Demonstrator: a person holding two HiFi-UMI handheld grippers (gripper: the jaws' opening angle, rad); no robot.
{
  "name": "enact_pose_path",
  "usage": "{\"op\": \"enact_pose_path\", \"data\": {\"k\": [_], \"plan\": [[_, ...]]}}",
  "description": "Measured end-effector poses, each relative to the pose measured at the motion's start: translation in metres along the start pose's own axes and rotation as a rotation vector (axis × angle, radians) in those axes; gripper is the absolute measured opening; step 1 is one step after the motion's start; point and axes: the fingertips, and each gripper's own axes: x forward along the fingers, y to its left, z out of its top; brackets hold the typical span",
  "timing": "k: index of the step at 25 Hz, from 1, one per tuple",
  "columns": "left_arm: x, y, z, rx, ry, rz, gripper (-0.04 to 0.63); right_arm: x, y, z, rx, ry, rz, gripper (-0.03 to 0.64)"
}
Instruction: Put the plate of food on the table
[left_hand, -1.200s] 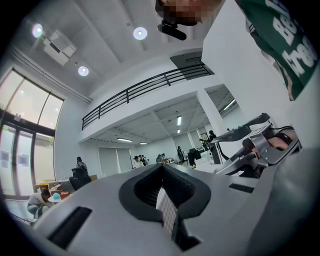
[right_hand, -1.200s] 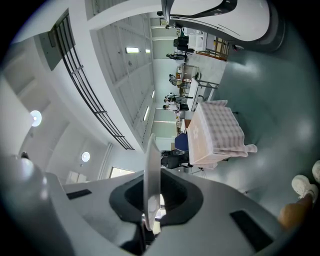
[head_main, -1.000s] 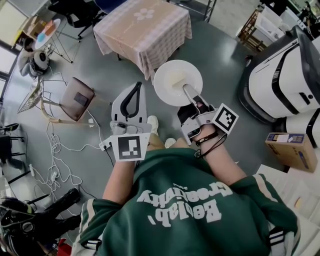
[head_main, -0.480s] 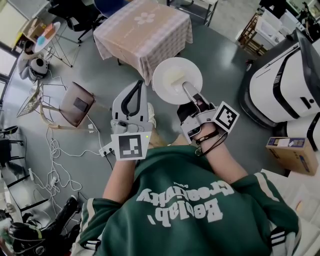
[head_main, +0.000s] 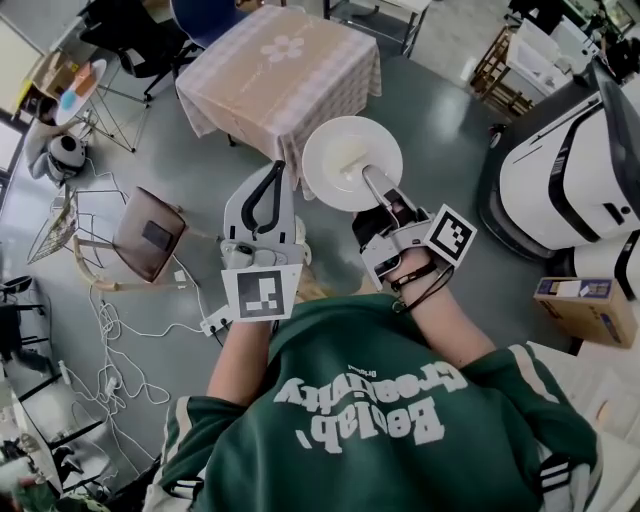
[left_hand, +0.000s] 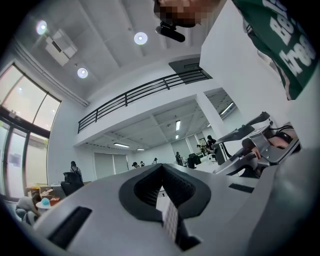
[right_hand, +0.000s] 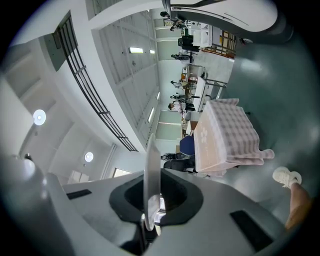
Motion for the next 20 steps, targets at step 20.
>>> {"op": "enact_pose_path", "data": {"k": [20], "plan": [[0.101,0.046,-0.026,0.013,0.03,-0.111,0.009,0.088,-0.041,0.034,0.046,-0.022,-0.114,0.023]]}}
